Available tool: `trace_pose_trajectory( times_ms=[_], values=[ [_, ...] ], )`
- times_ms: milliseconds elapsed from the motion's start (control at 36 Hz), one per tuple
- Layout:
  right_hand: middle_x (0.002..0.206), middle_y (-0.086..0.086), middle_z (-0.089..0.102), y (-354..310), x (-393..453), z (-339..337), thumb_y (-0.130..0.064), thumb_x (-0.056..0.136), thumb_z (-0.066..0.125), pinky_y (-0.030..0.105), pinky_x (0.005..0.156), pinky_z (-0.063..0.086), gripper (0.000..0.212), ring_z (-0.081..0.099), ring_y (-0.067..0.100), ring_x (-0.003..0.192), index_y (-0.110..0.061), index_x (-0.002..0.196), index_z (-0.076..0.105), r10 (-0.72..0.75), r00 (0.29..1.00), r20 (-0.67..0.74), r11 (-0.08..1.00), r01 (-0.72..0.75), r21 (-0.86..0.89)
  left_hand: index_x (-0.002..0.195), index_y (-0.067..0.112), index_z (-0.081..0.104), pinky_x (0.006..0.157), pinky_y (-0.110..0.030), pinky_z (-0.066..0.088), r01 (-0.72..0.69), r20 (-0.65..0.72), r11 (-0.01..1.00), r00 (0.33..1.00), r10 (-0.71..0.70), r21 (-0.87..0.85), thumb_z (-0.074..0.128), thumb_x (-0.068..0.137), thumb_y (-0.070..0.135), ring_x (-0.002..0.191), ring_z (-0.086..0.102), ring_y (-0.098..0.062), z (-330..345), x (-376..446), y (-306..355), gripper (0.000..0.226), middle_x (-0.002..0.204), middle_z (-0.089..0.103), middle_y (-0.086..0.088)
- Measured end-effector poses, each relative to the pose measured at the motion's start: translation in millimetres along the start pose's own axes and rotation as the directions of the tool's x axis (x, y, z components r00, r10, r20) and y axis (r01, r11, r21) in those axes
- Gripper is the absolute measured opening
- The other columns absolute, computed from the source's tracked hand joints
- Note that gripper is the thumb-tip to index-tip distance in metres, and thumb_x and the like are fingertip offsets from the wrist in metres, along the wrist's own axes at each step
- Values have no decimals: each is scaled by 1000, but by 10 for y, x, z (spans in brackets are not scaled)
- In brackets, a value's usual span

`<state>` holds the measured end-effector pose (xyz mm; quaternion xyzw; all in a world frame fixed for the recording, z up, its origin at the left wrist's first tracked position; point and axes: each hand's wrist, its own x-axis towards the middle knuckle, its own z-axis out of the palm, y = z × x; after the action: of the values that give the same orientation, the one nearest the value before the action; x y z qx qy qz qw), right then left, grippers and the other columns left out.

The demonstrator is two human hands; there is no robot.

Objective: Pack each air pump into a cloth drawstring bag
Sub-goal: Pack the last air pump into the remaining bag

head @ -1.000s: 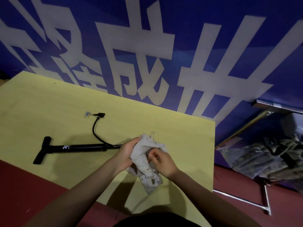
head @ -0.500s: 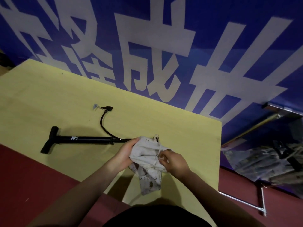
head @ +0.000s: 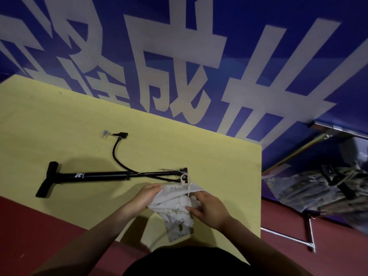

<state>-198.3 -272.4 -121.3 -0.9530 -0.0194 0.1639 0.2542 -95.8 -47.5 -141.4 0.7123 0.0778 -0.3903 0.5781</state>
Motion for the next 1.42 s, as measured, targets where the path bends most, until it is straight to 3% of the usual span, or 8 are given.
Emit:
trace_pose_trajectory(
  times_ms=[139,278,444,611,778,1028,1167,1417],
  values=[
    [116,-4,59,75,-7,-54,-59,90,50,23,68,35,54,60,18,100,-26,133,48,35,993,-113,999,-32,23,106,6,70,79,-33,52,1,10,998,1000,0,-62,49,99,19,95,67,-30,67,73,87,25,104,71,-16],
    [72,-6,54,202,43,-269,-78,78,36,27,51,33,49,54,12,62,-31,91,44,186,933,-308,981,-158,115,111,7,65,80,-34,49,-19,70,992,997,28,-123,51,98,19,100,64,-29,160,99,364,22,108,69,-14],
    [74,-5,59,155,322,-413,-60,88,52,30,51,34,36,57,16,71,-24,82,52,374,856,-357,928,-345,144,102,12,65,67,-29,50,-46,-142,998,989,39,-41,51,98,16,80,60,-19,68,229,454,15,92,63,-6],
    [79,-7,56,-113,618,-429,-40,88,60,31,69,38,23,53,18,86,-18,95,64,243,856,-455,970,-205,133,86,10,58,58,-30,42,37,-403,962,903,-148,-272,54,97,18,60,46,-18,-488,286,123,14,73,51,-5],
    [101,5,64,-615,1107,-292,-35,93,52,30,80,40,32,53,20,103,-14,115,61,49,976,-213,996,-31,86,104,-3,54,66,-37,51,28,-545,891,783,-301,-453,54,98,20,68,53,-25,-986,183,-177,24,78,50,-12],
    [123,10,54,-901,1740,185,-41,94,48,38,91,41,41,49,29,113,-14,124,53,68,992,103,977,-45,-208,124,-12,53,73,-33,54,-69,-598,806,708,-376,-588,59,94,16,78,61,-28,-1323,329,-27,41,100,58,-21],
    [126,7,50,-781,1766,366,-31,92,49,40,89,40,35,44,28,115,-16,125,49,52,990,130,946,-7,-324,126,-8,50,96,-45,49,2,-493,748,750,-440,-664,63,93,24,112,60,-38,-1391,430,48,48,119,60,-27],
    [122,12,53,-775,1983,256,-3,85,44,39,88,38,44,49,34,110,-14,127,49,13,992,122,908,39,-418,123,1,48,108,-40,41,25,-389,658,790,-475,-753,51,98,21,123,54,-28,-1554,629,268,32,132,55,-21]
  ],
)
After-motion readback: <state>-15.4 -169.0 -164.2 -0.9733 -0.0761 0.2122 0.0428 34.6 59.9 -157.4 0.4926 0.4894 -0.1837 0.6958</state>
